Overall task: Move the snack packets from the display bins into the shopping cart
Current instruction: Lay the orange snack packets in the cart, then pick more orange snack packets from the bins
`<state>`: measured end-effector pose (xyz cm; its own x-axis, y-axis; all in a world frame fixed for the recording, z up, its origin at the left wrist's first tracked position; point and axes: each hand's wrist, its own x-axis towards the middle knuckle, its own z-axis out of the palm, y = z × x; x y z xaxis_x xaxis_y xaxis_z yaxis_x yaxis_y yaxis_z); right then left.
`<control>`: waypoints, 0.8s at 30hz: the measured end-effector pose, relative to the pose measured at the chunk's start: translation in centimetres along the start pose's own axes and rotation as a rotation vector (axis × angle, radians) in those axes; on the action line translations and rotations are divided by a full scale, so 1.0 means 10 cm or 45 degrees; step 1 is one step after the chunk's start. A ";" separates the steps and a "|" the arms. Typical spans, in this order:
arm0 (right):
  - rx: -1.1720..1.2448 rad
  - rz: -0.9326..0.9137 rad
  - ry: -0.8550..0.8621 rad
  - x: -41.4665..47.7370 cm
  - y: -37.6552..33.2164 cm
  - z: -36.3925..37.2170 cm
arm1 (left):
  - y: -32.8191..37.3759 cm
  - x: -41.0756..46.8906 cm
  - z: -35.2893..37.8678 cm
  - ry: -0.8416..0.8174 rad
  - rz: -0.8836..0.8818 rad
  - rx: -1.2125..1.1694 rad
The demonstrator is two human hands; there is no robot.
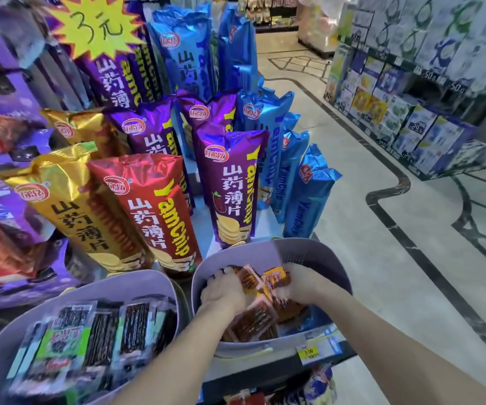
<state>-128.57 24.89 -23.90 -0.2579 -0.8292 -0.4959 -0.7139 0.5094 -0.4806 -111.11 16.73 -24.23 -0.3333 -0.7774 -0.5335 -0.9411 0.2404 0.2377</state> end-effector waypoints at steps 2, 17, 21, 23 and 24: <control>-0.156 0.038 0.064 -0.08 -0.05 -0.02 | -0.02 -0.09 -0.06 0.039 0.040 0.007; -0.830 -0.258 0.501 -0.97 -0.93 0.14 | -0.83 -1.52 -0.54 0.602 0.044 0.216; -0.815 -0.404 0.519 -1.21 -1.38 0.40 | -1.39 -1.91 -0.49 0.655 -0.144 0.218; -0.823 -0.479 0.493 -1.36 -1.62 0.59 | -1.69 -2.15 -0.44 0.664 -0.232 0.187; -0.841 -0.514 0.483 -1.42 -1.72 0.69 | -1.85 -2.29 -0.41 0.669 -0.275 0.179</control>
<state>-108.09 29.50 -13.60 -0.0190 -0.9988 -0.0460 -0.9998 0.0185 0.0098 -85.87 27.69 -13.12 -0.0938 -0.9928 -0.0748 -0.9951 0.0911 0.0389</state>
